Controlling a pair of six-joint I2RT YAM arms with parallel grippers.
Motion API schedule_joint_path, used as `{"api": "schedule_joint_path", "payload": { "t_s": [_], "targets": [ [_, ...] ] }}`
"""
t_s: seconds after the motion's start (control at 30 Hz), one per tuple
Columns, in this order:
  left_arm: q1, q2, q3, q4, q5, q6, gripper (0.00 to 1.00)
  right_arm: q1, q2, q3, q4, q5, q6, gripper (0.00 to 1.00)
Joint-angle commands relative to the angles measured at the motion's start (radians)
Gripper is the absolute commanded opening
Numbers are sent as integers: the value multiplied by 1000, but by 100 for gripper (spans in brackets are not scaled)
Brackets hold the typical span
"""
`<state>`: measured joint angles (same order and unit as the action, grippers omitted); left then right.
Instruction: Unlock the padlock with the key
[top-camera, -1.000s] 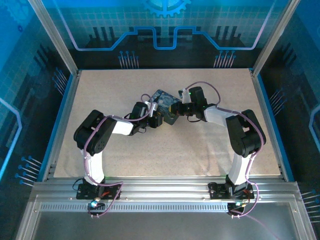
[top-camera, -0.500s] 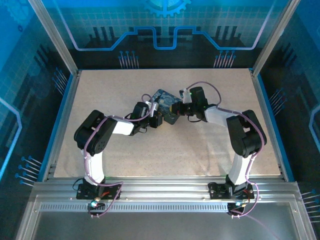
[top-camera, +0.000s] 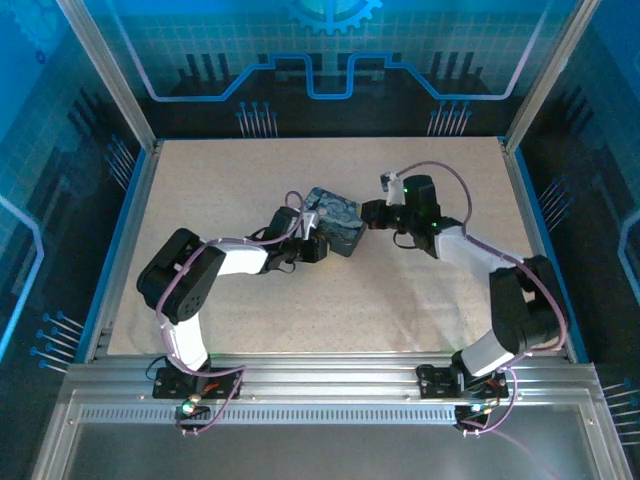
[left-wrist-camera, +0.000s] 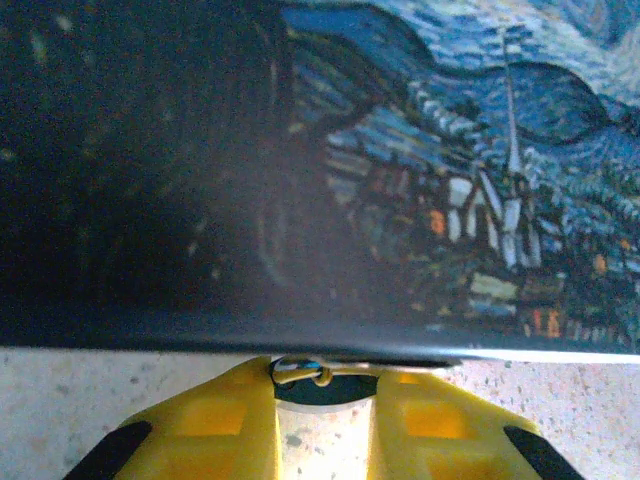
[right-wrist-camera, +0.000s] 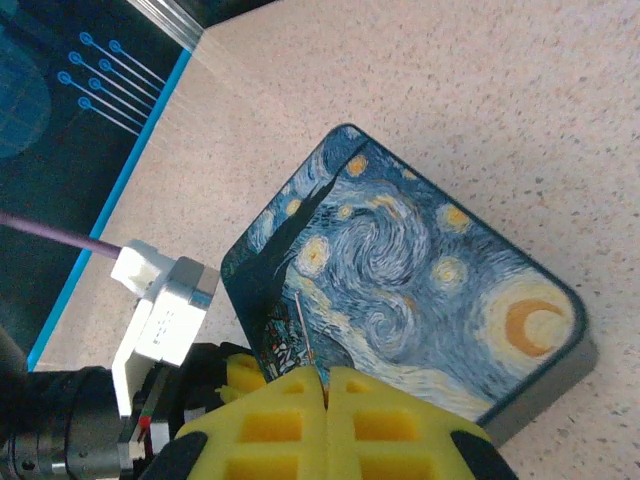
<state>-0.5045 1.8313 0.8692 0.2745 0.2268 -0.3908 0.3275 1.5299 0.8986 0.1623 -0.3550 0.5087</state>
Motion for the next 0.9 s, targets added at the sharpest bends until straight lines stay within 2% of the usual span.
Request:
{"api": "schedule_joint_path", "payload": {
  "t_s": [0.0,0.13,0.23,0.33,0.47,0.73,0.87],
  "targets": [
    [-6,-45,36,-93,42,-91,13,-1,-77,-96,44,23,-58,0],
    [-12,-56,64,-157,78,-154,12,18,-176,-200,79,43,-104,0],
    [-14,-63,78,-196,94,-197,16,38,-234,-250,79,49,-147,0],
    [-16,-73,78,-211,108,-229,11,71,-283,-298,92,68,-174,0],
    [-17,-86,79,-228,112,-260,10,141,-337,-378,139,123,-212,0],
    [-17,-94,83,-220,137,-334,10,294,-355,-495,230,267,-257,0],
    [-18,-95,93,-224,151,-369,9,322,-301,-518,288,290,-275,0]
  ]
}}
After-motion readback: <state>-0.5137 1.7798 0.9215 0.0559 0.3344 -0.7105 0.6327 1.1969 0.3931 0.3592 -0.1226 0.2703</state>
